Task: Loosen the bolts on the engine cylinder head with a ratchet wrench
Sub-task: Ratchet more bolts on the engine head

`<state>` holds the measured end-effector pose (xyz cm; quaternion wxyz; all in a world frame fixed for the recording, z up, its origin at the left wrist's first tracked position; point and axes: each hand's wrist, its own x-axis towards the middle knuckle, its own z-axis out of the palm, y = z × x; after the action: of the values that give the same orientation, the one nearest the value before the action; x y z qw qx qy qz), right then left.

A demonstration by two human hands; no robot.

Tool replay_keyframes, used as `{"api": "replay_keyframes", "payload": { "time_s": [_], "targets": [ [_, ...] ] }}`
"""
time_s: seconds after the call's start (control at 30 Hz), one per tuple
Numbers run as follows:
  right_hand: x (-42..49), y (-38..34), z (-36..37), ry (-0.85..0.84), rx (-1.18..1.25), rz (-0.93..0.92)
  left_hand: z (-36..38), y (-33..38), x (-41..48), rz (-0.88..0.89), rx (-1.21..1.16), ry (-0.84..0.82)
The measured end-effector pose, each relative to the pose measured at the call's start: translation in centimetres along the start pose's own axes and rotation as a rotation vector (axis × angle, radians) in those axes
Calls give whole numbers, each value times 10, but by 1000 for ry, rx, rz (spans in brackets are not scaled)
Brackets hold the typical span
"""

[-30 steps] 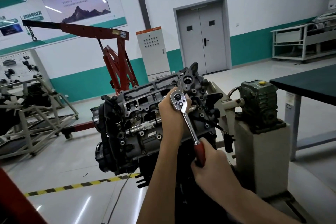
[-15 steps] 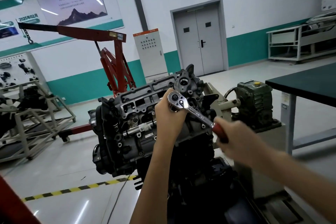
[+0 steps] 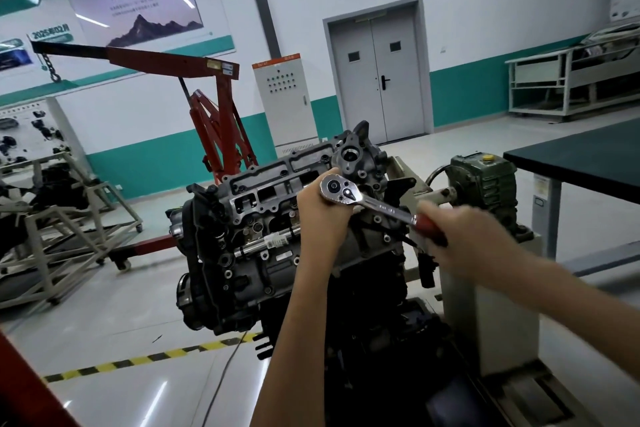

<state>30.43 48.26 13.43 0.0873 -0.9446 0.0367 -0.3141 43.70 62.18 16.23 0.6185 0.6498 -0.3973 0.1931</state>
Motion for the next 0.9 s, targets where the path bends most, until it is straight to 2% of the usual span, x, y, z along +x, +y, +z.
{"api": "replay_keyframes", "payload": {
  "time_s": [0.1, 0.2, 0.3, 0.43, 0.53, 0.6, 0.7, 0.8, 0.9],
  "targets": [
    [26, 16, -28, 73, -113, -108, -5, 2, 0, -7, -44, -54],
    [20, 12, -17, 53, -72, -68, -9, 1, -3, 24, -32, -58],
    [-11, -15, 19, -5, 167, 65, -4, 2, -9, 48, 16, -9],
    [-33, -78, 61, 54, 551, 247, 6, 4, -9, 17, -31, 90],
    [-35, -98, 74, 78, 650, 262, 5, 6, -7, 30, -89, 102],
    [-33, -85, 68, 43, 588, 250, 2, 5, -4, 15, -61, 89],
    [-25, -43, 42, -15, 330, 139, 0, 1, -2, -38, -24, 55],
    [2, -1, 4, 47, 35, -29, -3, 1, -2, -10, -24, 25],
    [29, 15, -23, 96, -112, -97, -6, 2, -2, 6, -36, -10]
  ]
}}
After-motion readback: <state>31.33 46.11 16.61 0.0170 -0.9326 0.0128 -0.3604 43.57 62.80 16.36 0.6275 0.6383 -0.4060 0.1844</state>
